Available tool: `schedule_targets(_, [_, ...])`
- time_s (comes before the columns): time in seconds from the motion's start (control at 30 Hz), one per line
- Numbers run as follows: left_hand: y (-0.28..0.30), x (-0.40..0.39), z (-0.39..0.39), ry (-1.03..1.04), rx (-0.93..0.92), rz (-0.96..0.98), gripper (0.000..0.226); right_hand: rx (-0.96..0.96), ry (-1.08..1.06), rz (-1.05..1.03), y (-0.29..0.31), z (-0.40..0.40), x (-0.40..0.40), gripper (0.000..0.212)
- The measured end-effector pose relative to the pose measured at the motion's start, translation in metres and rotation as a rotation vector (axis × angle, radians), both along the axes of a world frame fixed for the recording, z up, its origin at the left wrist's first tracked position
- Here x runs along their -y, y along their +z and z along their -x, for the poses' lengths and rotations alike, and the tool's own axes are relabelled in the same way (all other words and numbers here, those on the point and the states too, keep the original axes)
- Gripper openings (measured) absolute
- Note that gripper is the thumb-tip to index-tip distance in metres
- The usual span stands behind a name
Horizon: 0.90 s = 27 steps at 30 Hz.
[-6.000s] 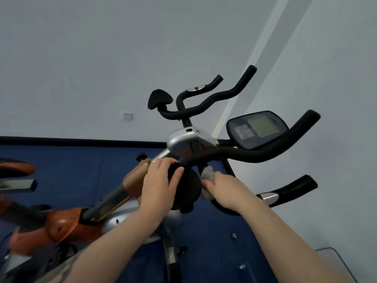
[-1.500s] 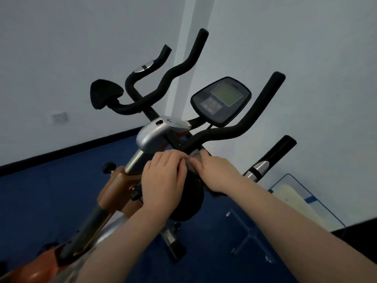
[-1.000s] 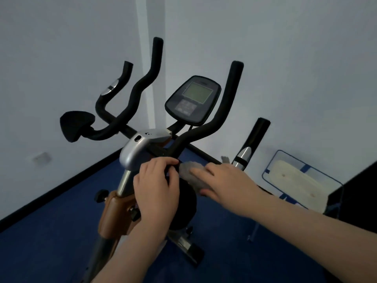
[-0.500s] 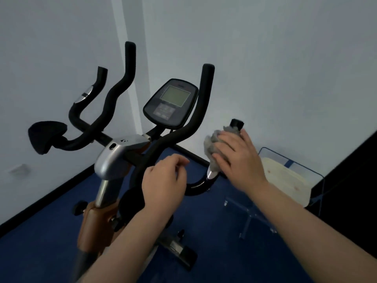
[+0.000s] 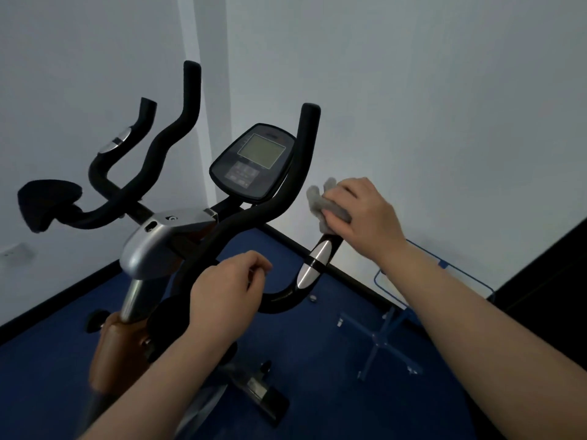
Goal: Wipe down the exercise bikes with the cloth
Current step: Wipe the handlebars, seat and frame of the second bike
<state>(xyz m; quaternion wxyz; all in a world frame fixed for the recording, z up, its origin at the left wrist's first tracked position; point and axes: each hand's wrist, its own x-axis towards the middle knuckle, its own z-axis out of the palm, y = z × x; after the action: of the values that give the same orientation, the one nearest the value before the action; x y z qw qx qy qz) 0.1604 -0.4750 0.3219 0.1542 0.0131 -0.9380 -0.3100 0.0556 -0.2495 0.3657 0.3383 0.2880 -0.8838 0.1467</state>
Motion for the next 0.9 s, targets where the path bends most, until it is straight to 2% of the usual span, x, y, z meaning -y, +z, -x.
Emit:
schedule_targets(0.07, [0.001, -0.001, 0.000, 0.007, 0.006, 0.014, 0.016, 0.084, -0.050, 0.274, -0.009, -0.002, 0.016, 0.021])
schedule_targets(0.2, [0.001, -0.002, 0.001, 0.023, -0.004, 0.011, 0.017, 0.199, -0.188, 0.982, -0.019, -0.012, 0.052, 0.026])
schedule_targets(0.27, [0.000, -0.002, 0.002, 0.035, 0.001, 0.013, 0.017, 0.244, -0.210, 1.133, -0.018, -0.015, 0.065, 0.028])
schedule_targets(0.33, [-0.001, -0.002, 0.003, 0.041, 0.008, 0.018, 0.017, 0.273, -0.216, 1.167, -0.017, -0.018, 0.071, 0.027])
schedule_targets(0.37, [-0.001, -0.002, 0.003, 0.044, 0.010, 0.020, 0.017, 0.282, -0.250, 1.105, -0.013, -0.016, 0.068, 0.023])
schedule_targets(0.47, [-0.001, -0.002, 0.004, 0.044, 0.011, 0.035, 0.015, 0.408, -0.330, 0.620, 0.008, 0.004, 0.040, 0.012])
schedule_targets(0.53, [0.000, -0.002, 0.003, 0.043, 0.013, 0.041, 0.014, 0.647, -0.202, 0.522, 0.026, 0.010, 0.019, 0.016])
schedule_targets(0.57, [0.000, -0.003, 0.003, 0.045, 0.016, 0.040, 0.014, 0.735, -0.142, 0.569, 0.031, 0.011, 0.014, 0.016])
schedule_targets(0.63, [-0.001, -0.002, 0.003, 0.050, 0.020, 0.035, 0.014, 0.761, -0.086, 0.799, 0.024, 0.006, 0.016, 0.016])
schedule_targets(0.7, [-0.001, -0.002, 0.003, 0.053, 0.012, 0.029, 0.015, 0.613, -0.054, 1.140, 0.003, -0.006, 0.038, 0.015])
schedule_targets(0.77, [-0.001, -0.002, 0.003, 0.052, 0.005, 0.026, 0.014, 0.434, -0.127, 1.362, -0.013, -0.017, 0.063, 0.021])
schedule_targets(0.83, [-0.002, -0.002, 0.003, 0.044, 0.005, 0.029, 0.014, 0.354, -0.184, 1.448, -0.017, -0.020, 0.072, 0.031])
schedule_targets(0.9, [-0.001, -0.002, 0.003, 0.039, 0.006, 0.026, 0.014, 0.337, -0.197, 1.424, -0.019, -0.025, 0.072, 0.035])
